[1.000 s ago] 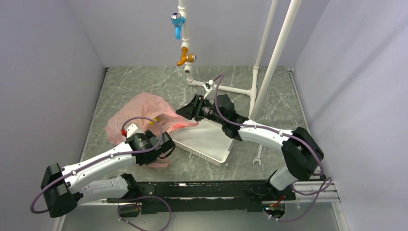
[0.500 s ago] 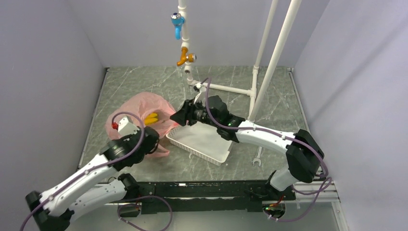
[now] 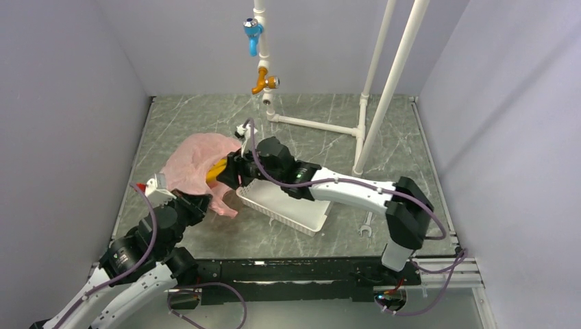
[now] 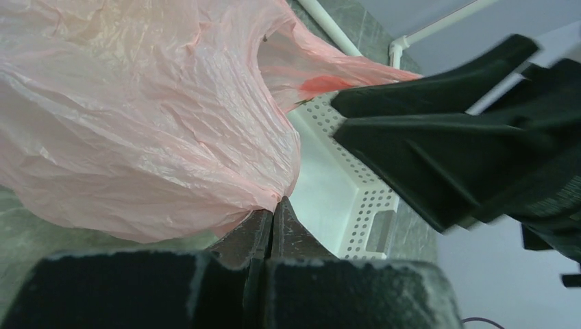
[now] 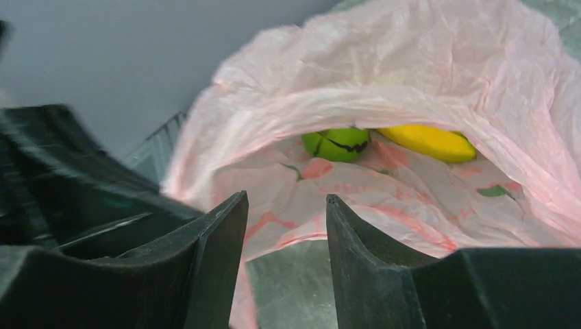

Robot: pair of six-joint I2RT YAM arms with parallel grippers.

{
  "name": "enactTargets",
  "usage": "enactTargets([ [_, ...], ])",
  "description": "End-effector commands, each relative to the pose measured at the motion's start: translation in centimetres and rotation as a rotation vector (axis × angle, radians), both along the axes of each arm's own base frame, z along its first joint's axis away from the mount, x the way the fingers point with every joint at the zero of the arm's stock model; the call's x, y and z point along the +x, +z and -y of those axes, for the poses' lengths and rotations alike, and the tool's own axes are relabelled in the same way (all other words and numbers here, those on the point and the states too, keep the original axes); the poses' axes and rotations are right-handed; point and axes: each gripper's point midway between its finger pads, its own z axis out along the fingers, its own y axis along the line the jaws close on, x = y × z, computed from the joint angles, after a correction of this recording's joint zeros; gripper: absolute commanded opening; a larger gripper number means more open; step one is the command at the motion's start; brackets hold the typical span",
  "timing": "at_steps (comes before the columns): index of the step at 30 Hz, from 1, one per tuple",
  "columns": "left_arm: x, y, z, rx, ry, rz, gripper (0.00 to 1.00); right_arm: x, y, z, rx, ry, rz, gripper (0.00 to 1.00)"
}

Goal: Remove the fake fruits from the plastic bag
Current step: Adjust the plastic bag at the center of the board, then take out the fake fruit from the plastic bag.

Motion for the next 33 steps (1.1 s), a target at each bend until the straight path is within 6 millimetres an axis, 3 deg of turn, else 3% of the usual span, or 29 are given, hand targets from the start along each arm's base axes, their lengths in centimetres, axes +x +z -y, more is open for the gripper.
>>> enactTargets([
  [1,-0.8,-0.7,-0.7,0.046,-0.015,-0.015,0.00,2.6,-4.0,-0.7,-0.077,-0.046,-0.040,0.49],
  [5,-1.3,-1.1,-0.9,0.051,-0.029,-0.029,0.00,3.6,-7.3,-1.9,-0.142,-0.051,-0.024,0.47],
  [8,-1.6,-1.2,-1.5,0.083,-0.024,-0.052,0.00,3.3,-8.4,-2.9,-0.186,-0.038,-0.027,0.46],
  [11,-1.9,-1.5,-1.7,0.144,-0.035,-0.089,0.00,1.2,-7.6,-4.5,-0.153,0.011,-0.048,0.46],
  [14,-1.9,-1.4,-2.0,0.186,-0.034,-0.118,0.00,-1.7,-6.4,-5.7,-0.014,0.102,-0.188,0.46],
  [17,-1.9,-0.9,-2.2,0.222,-0.031,-0.130,0.02,-5.1,-4.8,-5.5,0.155,0.170,-0.267,0.46],
  [21,-2.5,-0.8,-4.4,0.348,0.007,-0.178,0.01,-7.6,-4.3,-6.7,0.257,0.287,-0.351,0.48],
  [23,-3.0,-0.5,-5.6,0.403,0.029,-0.208,0.00,-7.3,-5.4,-7.4,0.211,0.286,-0.367,0.47],
  [25,-3.6,-0.6,-6.2,0.425,0.029,-0.243,0.00,-5.2,-6.7,-7.2,0.132,0.201,-0.311,0.48],
  [29,-4.4,-2.5,-4.5,0.404,-0.077,-0.271,0.00,-0.9,-7.4,-4.8,-0.066,0.046,-0.089,0.49],
  [33,-4.7,-3.7,-3.4,0.381,-0.126,-0.291,0.00,1.0,-6.9,-3.6,-0.164,0.029,0.100,0.52],
])
